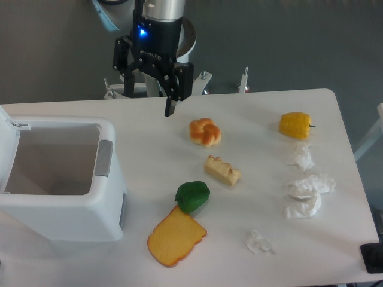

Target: Close the trash can

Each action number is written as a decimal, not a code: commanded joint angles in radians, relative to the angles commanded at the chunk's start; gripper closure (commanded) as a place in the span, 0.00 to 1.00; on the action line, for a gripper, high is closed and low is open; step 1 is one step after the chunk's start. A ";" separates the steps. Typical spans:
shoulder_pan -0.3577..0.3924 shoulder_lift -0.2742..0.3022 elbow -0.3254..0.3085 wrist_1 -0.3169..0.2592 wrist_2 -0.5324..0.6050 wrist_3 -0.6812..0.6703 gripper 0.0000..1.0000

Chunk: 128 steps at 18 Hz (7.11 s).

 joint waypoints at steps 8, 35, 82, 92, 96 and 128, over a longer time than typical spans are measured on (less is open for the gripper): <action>0.000 -0.005 0.002 0.087 -0.003 0.006 0.00; -0.017 -0.028 0.035 0.150 -0.121 -0.189 0.00; -0.322 -0.093 0.115 0.216 -0.687 -0.643 0.00; -0.380 -0.114 0.106 0.249 -0.718 -0.643 0.00; -0.399 -0.110 0.097 0.249 -0.718 -0.650 0.00; -0.462 -0.201 0.086 0.255 -0.701 -0.655 0.00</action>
